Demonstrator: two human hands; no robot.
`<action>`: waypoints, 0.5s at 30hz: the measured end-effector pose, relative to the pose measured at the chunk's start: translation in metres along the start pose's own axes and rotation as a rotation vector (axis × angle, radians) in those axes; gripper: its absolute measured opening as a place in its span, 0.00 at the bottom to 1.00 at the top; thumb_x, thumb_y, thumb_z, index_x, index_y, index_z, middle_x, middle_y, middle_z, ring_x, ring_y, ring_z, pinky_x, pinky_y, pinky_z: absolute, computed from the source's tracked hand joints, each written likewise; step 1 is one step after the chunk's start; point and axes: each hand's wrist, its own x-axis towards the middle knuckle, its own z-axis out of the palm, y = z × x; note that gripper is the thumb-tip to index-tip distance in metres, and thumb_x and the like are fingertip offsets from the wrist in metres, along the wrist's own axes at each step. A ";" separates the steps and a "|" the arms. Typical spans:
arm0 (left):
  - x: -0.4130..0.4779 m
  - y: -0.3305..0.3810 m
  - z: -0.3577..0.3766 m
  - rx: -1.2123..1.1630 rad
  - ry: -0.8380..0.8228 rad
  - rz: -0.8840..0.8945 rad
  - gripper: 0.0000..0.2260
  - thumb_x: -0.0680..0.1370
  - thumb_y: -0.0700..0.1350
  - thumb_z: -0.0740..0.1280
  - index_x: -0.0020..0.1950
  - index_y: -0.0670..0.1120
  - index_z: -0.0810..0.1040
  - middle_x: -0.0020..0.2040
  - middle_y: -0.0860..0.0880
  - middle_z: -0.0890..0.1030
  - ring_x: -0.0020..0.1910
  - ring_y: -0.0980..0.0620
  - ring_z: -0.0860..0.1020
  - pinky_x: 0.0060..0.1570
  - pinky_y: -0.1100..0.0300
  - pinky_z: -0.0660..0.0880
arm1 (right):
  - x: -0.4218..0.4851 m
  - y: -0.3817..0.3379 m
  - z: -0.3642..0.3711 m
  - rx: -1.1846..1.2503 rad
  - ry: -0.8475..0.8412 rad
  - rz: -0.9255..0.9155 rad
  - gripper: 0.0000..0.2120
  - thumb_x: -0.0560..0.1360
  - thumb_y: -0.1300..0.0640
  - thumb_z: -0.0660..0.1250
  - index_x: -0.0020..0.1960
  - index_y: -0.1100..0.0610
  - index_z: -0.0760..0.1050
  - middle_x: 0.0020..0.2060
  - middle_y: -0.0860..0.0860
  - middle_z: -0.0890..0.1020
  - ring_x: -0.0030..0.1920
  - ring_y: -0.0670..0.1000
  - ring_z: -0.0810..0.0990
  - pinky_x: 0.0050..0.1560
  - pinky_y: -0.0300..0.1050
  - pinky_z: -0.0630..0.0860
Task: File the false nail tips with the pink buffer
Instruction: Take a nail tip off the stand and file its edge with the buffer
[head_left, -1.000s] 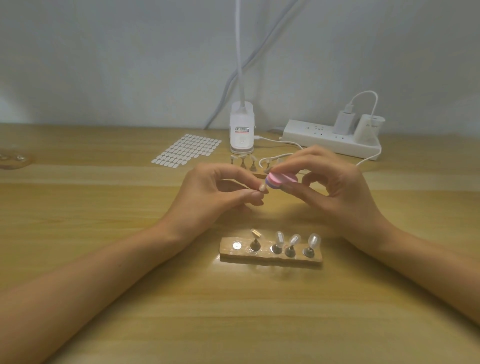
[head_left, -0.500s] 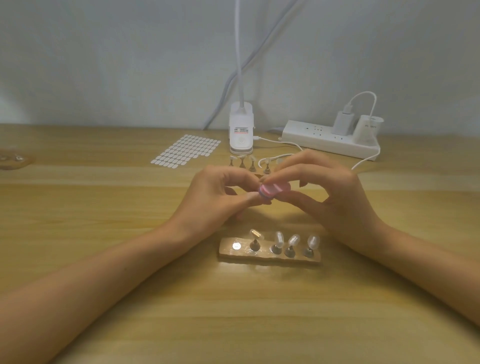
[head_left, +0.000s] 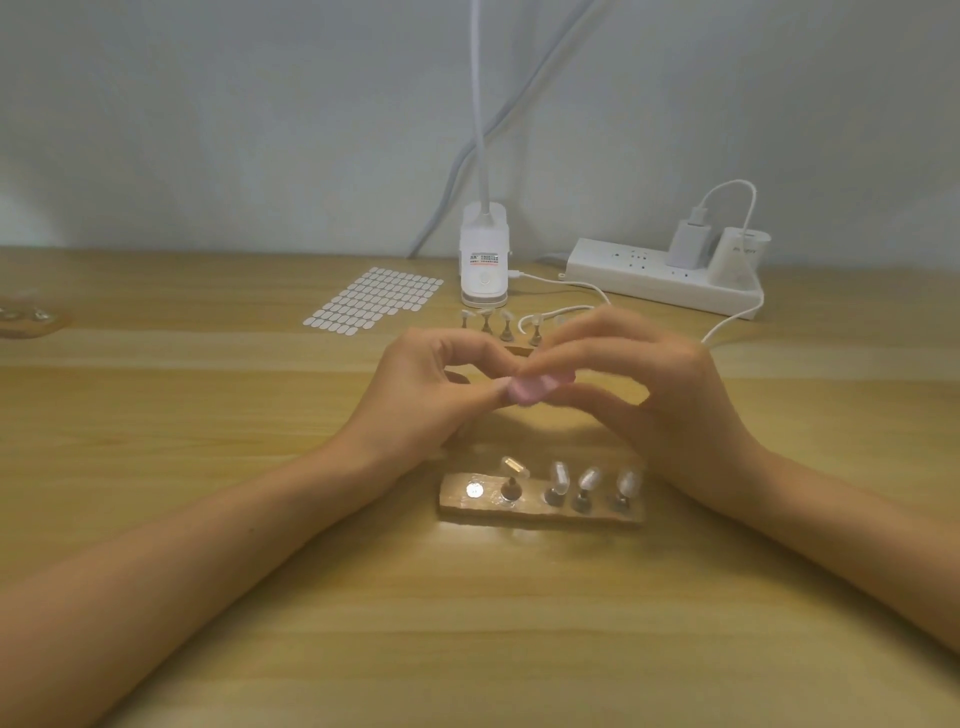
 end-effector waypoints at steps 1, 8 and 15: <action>0.000 0.001 0.000 0.000 0.001 0.006 0.04 0.72 0.46 0.78 0.38 0.49 0.86 0.34 0.56 0.84 0.24 0.62 0.70 0.29 0.74 0.65 | 0.001 0.001 -0.001 0.010 0.025 0.034 0.08 0.75 0.61 0.73 0.54 0.59 0.85 0.48 0.55 0.83 0.48 0.51 0.82 0.51 0.38 0.75; -0.001 0.001 0.000 -0.020 -0.004 0.006 0.05 0.71 0.46 0.78 0.40 0.45 0.86 0.33 0.55 0.84 0.22 0.61 0.68 0.27 0.74 0.65 | 0.000 0.003 -0.002 -0.003 0.061 0.051 0.09 0.75 0.62 0.73 0.55 0.58 0.84 0.47 0.55 0.83 0.49 0.50 0.82 0.50 0.38 0.76; -0.001 0.002 0.000 -0.023 -0.019 0.010 0.05 0.71 0.46 0.78 0.39 0.46 0.86 0.35 0.55 0.85 0.22 0.58 0.66 0.26 0.72 0.65 | 0.000 0.002 -0.001 -0.001 0.067 0.047 0.09 0.75 0.63 0.73 0.55 0.59 0.84 0.44 0.56 0.82 0.46 0.51 0.81 0.48 0.41 0.76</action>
